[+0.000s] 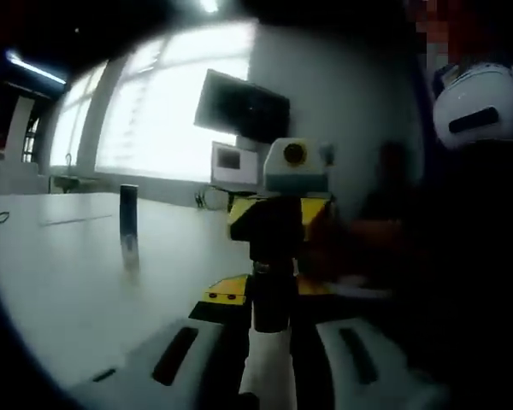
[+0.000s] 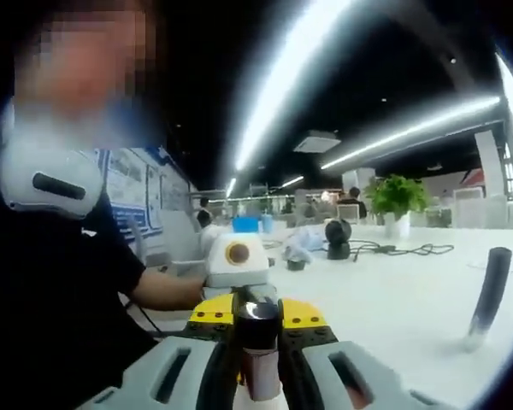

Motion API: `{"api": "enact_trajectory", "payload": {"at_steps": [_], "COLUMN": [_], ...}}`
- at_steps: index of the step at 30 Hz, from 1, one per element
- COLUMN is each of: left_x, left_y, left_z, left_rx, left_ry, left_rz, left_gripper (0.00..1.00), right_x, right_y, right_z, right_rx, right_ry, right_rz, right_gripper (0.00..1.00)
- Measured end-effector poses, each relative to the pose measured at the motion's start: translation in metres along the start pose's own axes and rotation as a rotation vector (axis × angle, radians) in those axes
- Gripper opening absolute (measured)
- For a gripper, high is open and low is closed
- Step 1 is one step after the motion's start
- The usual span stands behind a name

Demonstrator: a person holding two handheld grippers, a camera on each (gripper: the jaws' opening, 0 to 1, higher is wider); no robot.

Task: Pick up cosmetic bottle twist off cap place on table pick up cap screw tight cap place on table

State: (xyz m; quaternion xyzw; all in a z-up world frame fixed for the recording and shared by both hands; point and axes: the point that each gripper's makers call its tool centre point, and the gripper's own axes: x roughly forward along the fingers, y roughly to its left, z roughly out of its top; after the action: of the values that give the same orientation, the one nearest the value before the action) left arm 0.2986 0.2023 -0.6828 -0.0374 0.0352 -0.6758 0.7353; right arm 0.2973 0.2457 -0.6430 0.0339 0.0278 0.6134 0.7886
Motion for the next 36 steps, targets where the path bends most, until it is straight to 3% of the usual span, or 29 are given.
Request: {"api": "enact_trajectory", "payload": {"at_steps": [5,9,13,22,27,36], "left_x": [-0.001,-0.001,-0.001,-0.001,0.0,-0.005], "left_y": [-0.006,-0.011,-0.011,-0.008,-0.006,0.01], "left_z": [0.002,-0.005,-0.002,0.001,-0.006,0.0], "left_rx": [-0.005,-0.018,-0.004,-0.002,0.028,0.002], "left_ry": [0.003,0.042,0.027,0.018,0.054,0.004], "left_rz": [-0.035,-0.067,-0.058,-0.04,-0.02,0.041], "left_gripper": [0.06,0.06,0.06,0.07,0.07,0.07], "right_x": [0.0,0.0,0.0,-0.002,-0.002,-0.006], "right_y": [0.006,0.012,0.011,0.006,0.002,-0.013], "right_z": [0.003,0.007,0.008,0.009,0.013,0.019], "right_rx": [0.02,0.037,0.033,0.025,0.009,-0.009], "right_ry": [-0.01,-0.029,-0.026,-0.041,-0.065,-0.109], "right_rz": [0.041,0.081,0.077,0.045,0.015,-0.077], "right_gripper": [0.11,0.11,0.11,0.11,0.11,0.11]}}
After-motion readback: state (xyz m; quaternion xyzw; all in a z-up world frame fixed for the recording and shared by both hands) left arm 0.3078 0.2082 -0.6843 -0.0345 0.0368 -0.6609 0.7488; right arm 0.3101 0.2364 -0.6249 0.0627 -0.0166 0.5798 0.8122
